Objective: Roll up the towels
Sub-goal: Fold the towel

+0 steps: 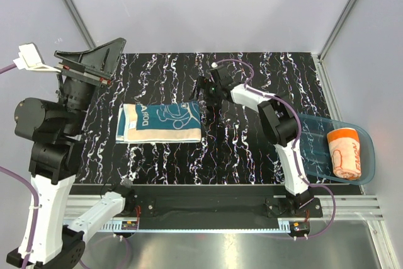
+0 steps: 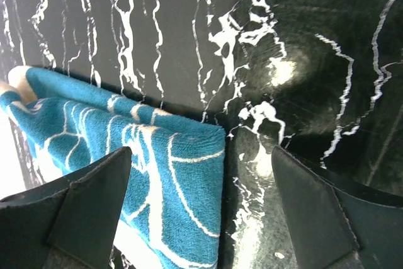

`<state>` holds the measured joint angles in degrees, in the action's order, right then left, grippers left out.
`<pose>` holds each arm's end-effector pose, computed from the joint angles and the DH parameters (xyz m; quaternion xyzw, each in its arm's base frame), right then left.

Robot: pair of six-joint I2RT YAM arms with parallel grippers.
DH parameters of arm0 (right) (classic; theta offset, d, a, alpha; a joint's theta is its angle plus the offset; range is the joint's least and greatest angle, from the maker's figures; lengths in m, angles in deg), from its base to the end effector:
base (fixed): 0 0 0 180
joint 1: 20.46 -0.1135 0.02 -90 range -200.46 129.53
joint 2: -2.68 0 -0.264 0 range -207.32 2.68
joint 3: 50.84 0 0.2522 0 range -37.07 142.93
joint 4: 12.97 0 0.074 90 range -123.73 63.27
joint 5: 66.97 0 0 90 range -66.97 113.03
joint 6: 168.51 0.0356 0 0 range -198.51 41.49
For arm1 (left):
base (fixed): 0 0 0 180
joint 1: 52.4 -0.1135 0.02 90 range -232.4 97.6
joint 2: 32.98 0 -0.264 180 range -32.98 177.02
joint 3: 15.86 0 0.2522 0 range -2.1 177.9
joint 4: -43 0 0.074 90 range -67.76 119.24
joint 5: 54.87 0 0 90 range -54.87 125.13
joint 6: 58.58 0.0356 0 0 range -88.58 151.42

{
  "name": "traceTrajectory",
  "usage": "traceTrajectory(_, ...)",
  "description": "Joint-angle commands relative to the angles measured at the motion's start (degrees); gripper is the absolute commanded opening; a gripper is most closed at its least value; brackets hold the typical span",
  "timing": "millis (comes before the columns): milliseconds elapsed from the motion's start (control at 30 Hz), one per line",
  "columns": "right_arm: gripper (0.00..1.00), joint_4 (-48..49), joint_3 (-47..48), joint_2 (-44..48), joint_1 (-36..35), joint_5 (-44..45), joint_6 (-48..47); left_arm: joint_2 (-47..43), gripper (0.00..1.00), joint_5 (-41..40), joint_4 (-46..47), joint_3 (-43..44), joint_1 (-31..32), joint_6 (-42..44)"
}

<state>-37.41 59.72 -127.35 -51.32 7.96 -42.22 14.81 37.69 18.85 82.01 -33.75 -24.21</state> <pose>0.4293 0.2673 0.1564 -0.0081 0.9137 0.3152 0.2566 0.0971 -0.0344 0.5504 -0.1502 0.5089 -0.5211 0.6685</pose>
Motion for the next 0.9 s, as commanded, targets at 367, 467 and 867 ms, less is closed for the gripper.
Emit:
traceTrajectory(367,0.79,2.6,-3.5,0.4,-2.3,-5.1,1.8,0.8,0.99,0.7,2.9,-0.4,0.2,-0.8)
traceTrajectory(467,0.67,2.8,-3.7,0.3,-2.2,-5.6,1.9,0.5,0.99,-0.5,2.2,-1.1,0.2,-0.6)
traceTrajectory(867,0.06,1.2,-9.5,5.6,0.6,-2.9,-0.7,1.1,0.99,-9.3,-13.3,-10.4,0.0,22.1)
